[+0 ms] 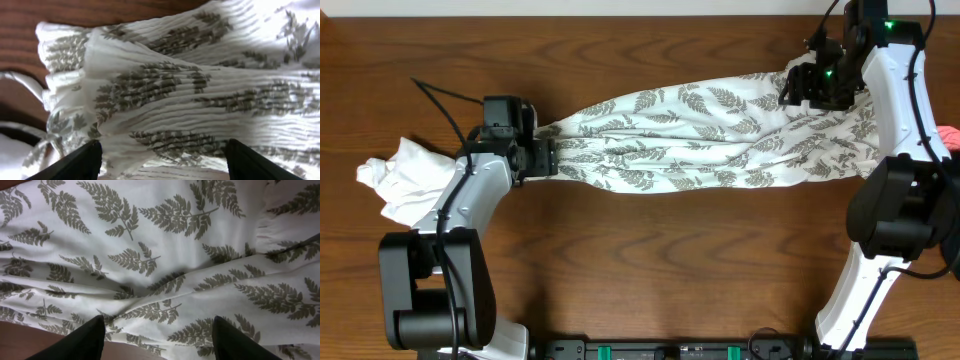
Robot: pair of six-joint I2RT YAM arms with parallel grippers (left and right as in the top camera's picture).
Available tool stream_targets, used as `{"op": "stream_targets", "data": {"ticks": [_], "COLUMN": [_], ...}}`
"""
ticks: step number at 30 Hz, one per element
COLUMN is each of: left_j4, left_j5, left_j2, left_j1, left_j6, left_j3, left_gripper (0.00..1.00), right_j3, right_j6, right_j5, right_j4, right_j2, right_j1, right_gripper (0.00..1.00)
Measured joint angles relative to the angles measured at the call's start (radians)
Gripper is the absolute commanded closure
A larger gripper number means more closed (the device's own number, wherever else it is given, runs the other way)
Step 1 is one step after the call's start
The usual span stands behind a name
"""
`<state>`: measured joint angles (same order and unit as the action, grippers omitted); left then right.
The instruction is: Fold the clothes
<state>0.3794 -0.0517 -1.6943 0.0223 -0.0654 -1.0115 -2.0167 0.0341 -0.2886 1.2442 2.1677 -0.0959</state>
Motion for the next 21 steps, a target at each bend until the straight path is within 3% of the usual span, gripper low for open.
{"op": "stream_targets", "data": {"ticks": [5, 8, 11, 14, 16, 21], "left_j4": [-0.003, -0.018, -0.024, -0.024, -0.023, 0.076], "left_j5": [0.0, 0.0, -0.003, -0.016, -0.02, -0.008], "left_j2": [0.0, -0.002, -0.019, -0.051, -0.065, -0.047], "left_j1": [0.0, 0.0, 0.0, 0.0, 0.0, 0.0], "left_j6": [-0.121, -0.179, -0.221, -0.253, -0.261, -0.276], "left_j3": [0.0, 0.0, -0.001, -0.001, -0.001, -0.024], "left_gripper": [0.21, 0.27, 0.42, 0.69, 0.94, 0.94], "right_j3": [0.0, 0.0, 0.0, 0.0, 0.0, 0.0], "right_j6": [0.0, 0.0, 0.0, 0.0, 0.0, 0.0], "right_j5": [0.0, 0.0, 0.0, 0.0, 0.0, 0.003], "right_j4": [0.0, 0.0, 0.0, 0.001, 0.002, 0.002], "right_j2": [0.0, 0.0, 0.0, 0.0, 0.0, 0.0], "right_j1": [0.0, 0.0, 0.0, 0.0, 0.0, 0.0], "right_gripper": [0.33, 0.33, 0.33, 0.33, 0.33, 0.33]}}
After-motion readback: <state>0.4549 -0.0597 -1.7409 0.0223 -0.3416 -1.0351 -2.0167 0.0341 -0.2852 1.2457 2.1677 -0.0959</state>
